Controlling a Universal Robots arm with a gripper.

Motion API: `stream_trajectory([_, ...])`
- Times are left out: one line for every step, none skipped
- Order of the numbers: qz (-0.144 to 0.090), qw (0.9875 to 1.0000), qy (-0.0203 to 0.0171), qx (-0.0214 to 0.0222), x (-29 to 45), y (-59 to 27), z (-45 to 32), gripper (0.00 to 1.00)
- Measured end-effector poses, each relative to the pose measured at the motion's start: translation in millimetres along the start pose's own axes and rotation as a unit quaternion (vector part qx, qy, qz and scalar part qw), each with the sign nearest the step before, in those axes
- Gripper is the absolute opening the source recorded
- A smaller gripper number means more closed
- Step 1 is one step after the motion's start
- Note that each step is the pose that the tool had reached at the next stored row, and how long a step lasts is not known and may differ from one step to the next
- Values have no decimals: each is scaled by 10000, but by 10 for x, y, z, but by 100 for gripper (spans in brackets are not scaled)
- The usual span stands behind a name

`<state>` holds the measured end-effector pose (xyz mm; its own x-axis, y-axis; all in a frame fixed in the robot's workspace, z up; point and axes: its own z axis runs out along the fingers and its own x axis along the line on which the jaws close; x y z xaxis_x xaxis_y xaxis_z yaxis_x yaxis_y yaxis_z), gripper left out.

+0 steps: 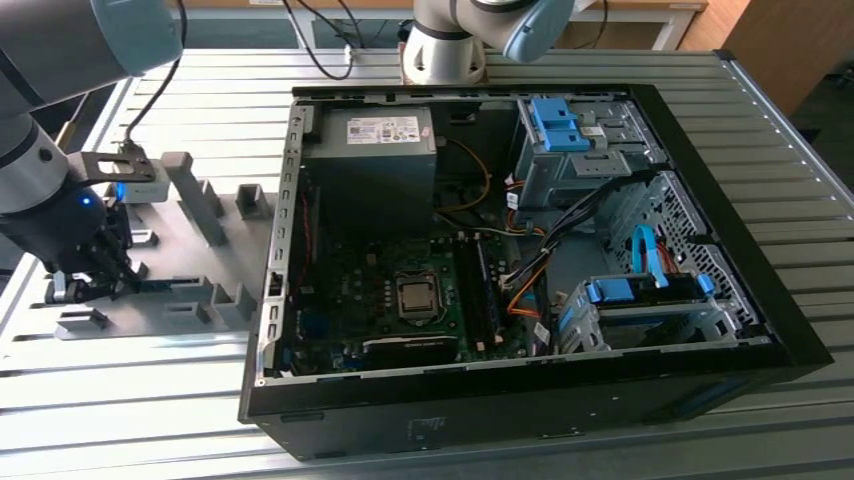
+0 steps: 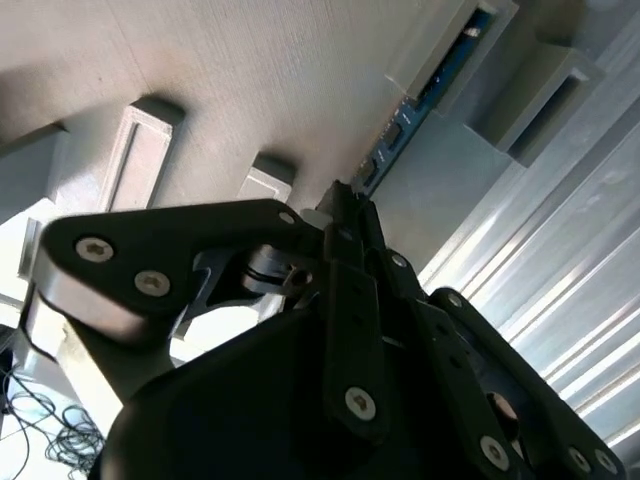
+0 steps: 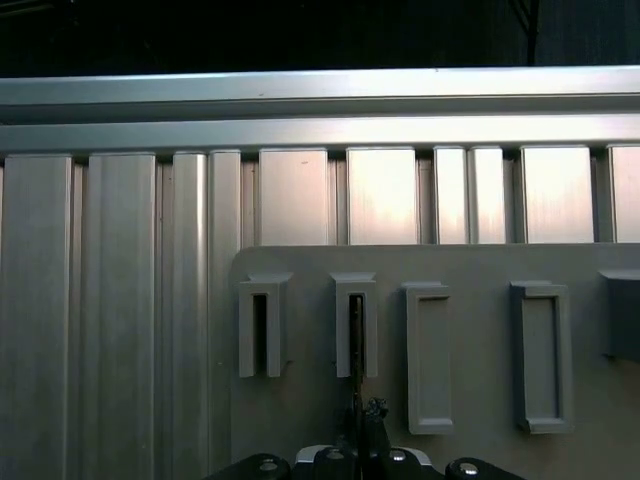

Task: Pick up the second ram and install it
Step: 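Pick up the second ram and move it above second insertion slot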

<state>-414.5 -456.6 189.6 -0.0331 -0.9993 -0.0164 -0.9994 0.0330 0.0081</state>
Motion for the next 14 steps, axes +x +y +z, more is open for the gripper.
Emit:
stream_trajectory([0, 10000, 0, 0, 0, 0, 0, 15])
stream_trajectory([0, 10000, 0, 0, 0, 0, 0, 15])
stream_trajectory([0, 10000, 0, 0, 0, 0, 0, 15])
stream_trajectory([0, 10000, 0, 0, 0, 0, 0, 14])
stream_trajectory([0, 10000, 0, 0, 0, 0, 0, 14])
stream_trajectory([0, 10000, 0, 0, 0, 0, 0, 14])
stream_trajectory([0, 10000, 0, 0, 0, 0, 0, 14])
stream_trajectory([0, 10000, 0, 0, 0, 0, 0, 14])
stream_trajectory([0, 10000, 0, 0, 0, 0, 1, 14])
stream_trajectory([0, 10000, 0, 0, 1, 1, 1, 14])
stream_trajectory([0, 10000, 1, 0, 2, 1, 0, 14])
stream_trajectory([0, 10000, 0, 0, 4, 1, 0, 14])
stream_trajectory([-1, 10000, 1, -1, 8, 0, 0, 14])
stream_trajectory([-6, 10000, 2, 0, 15, 0, 1, 14])
